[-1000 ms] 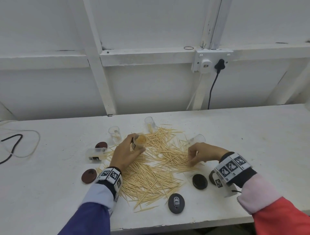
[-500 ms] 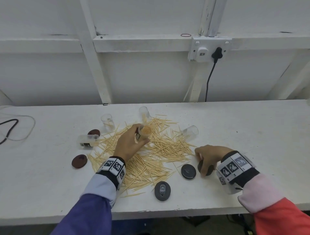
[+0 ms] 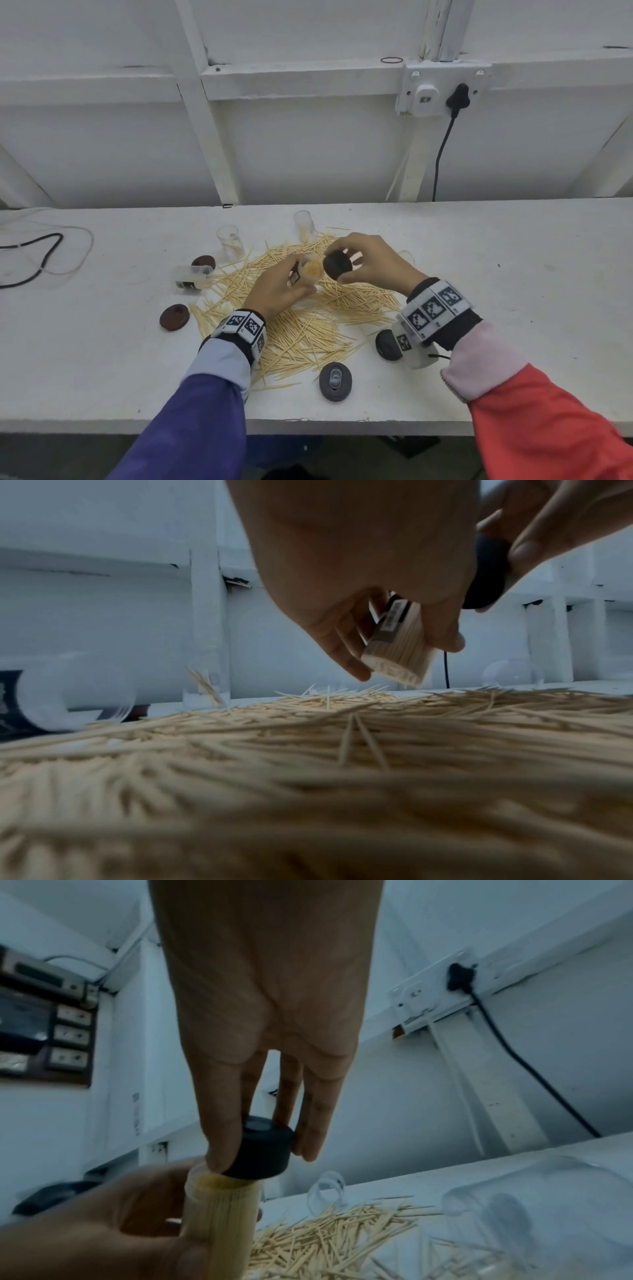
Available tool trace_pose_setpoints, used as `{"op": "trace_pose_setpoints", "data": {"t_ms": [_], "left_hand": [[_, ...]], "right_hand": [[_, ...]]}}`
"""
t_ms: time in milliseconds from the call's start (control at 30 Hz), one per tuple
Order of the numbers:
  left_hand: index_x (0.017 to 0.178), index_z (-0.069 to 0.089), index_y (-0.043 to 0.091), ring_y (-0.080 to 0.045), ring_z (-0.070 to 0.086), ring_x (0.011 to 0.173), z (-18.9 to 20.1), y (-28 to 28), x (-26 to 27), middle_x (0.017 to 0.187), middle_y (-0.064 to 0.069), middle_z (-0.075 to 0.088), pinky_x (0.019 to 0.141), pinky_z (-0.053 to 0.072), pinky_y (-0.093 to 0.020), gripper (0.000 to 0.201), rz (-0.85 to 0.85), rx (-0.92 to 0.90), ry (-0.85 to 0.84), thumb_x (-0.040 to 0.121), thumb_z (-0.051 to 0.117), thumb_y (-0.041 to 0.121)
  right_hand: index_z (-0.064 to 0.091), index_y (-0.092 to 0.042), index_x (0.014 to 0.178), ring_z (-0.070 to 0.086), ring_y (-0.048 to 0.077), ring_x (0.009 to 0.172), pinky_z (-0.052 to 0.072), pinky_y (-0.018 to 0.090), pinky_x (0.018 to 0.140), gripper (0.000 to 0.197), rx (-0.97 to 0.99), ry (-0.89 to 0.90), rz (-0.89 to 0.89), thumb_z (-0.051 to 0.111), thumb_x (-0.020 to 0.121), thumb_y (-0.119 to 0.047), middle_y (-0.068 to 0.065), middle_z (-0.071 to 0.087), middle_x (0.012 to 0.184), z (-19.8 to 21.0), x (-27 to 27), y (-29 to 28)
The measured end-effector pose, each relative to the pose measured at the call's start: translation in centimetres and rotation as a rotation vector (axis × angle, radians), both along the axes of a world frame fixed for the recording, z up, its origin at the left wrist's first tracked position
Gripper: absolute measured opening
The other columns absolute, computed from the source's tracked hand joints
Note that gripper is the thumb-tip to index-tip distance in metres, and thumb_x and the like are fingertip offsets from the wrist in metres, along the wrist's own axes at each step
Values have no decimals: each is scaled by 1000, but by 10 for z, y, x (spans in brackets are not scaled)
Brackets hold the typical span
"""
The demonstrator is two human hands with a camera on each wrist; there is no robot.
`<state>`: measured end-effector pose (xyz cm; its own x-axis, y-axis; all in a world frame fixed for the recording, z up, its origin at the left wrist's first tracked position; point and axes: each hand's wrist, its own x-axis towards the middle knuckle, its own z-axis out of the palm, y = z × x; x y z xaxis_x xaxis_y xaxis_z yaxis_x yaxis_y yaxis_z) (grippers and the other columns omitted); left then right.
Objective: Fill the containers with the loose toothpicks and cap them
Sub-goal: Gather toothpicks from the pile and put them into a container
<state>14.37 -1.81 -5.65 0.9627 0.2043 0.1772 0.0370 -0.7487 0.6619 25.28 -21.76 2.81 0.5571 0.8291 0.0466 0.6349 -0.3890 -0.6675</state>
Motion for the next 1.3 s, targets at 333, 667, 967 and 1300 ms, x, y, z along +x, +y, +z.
{"op": "trace_pose_setpoints", "data": {"t_ms": [333,667,967,1300], "left_hand": [[132,53,18,-14,60,103,1,-2,-2,117,4,64,89,51,-37,61,-33,-40,-27,79,78,33],[128,57,19,-12,60,95,6,-6,-2,109,5,67,84,50,-33,57,-18,-10,-32,78,79,36],[130,55,18,-14,59,99,9,-9,-4,114,2,65,86,48,-29,61,-53,42,-74,77,79,35],[118,58,17,-9,49,89,6,-7,-1,99,10,54,74,34,-20,44,23,59,-78,83,73,39]], "right_hand": [[69,-19,114,58,20,105,54,37,90,50,-6,-109,143,82,68,-3,2,63,110,-3,-3,36],[70,-16,106,67,13,68,54,30,68,39,-98,-68,-2,81,75,-36,2,72,85,1,-1,43],[58,-10,74,56,23,71,42,32,66,65,-399,-250,-364,29,96,-64,2,55,70,-20,-19,59],[66,-15,116,64,11,67,58,25,61,39,-2,83,-38,77,80,-28,5,66,103,-15,-5,46]]}}
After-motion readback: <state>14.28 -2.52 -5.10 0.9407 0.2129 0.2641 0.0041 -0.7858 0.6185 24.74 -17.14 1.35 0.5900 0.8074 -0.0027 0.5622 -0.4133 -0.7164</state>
